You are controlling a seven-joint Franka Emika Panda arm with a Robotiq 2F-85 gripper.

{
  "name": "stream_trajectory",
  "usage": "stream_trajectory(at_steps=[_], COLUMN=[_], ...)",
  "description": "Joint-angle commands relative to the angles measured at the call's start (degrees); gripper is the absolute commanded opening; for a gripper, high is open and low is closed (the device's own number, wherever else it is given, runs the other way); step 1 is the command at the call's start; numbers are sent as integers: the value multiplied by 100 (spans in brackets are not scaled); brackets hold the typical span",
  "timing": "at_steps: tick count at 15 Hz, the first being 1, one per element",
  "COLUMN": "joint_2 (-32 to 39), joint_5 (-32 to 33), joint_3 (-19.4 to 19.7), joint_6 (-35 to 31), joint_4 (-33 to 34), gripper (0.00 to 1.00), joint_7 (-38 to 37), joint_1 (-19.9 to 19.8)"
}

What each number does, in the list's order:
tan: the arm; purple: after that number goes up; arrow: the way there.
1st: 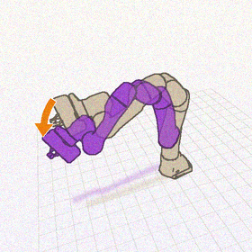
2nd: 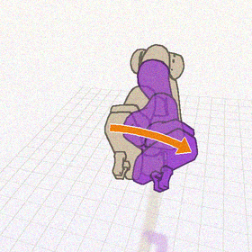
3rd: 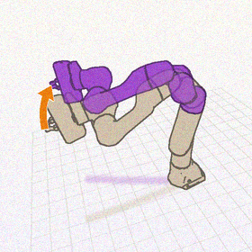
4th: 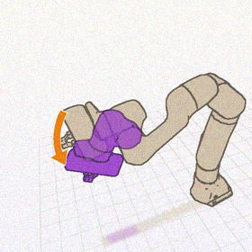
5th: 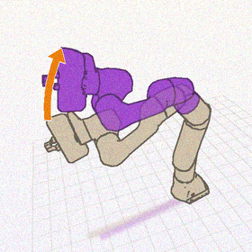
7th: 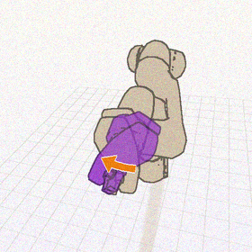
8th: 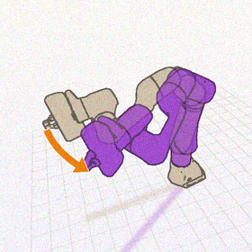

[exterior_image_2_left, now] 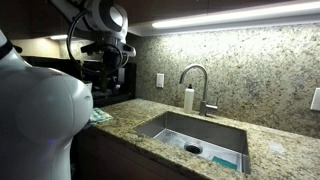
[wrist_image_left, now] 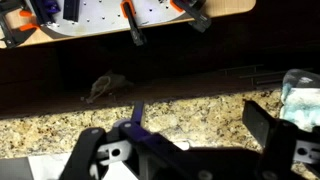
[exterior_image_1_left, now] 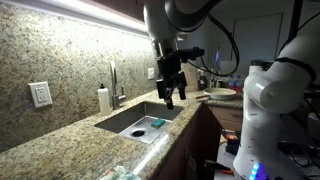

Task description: Use the sponge to scrub inside the sink

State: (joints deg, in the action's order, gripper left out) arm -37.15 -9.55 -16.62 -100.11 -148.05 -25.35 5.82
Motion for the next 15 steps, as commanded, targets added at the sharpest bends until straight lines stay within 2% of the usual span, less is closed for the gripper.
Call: stream_trajectory(at_steps=[1,10,13,15], joint_2=[7,7,308,546], joint_5=[18,18,867,1579], joint_3=[30,30,145,373], joint_6=[4,4,10,-81], joint_4=[5,5,338,570], gripper=[100,100,100,100], joint_7=[-15,-15,349,800], joint_1=[32,32,-227,-384])
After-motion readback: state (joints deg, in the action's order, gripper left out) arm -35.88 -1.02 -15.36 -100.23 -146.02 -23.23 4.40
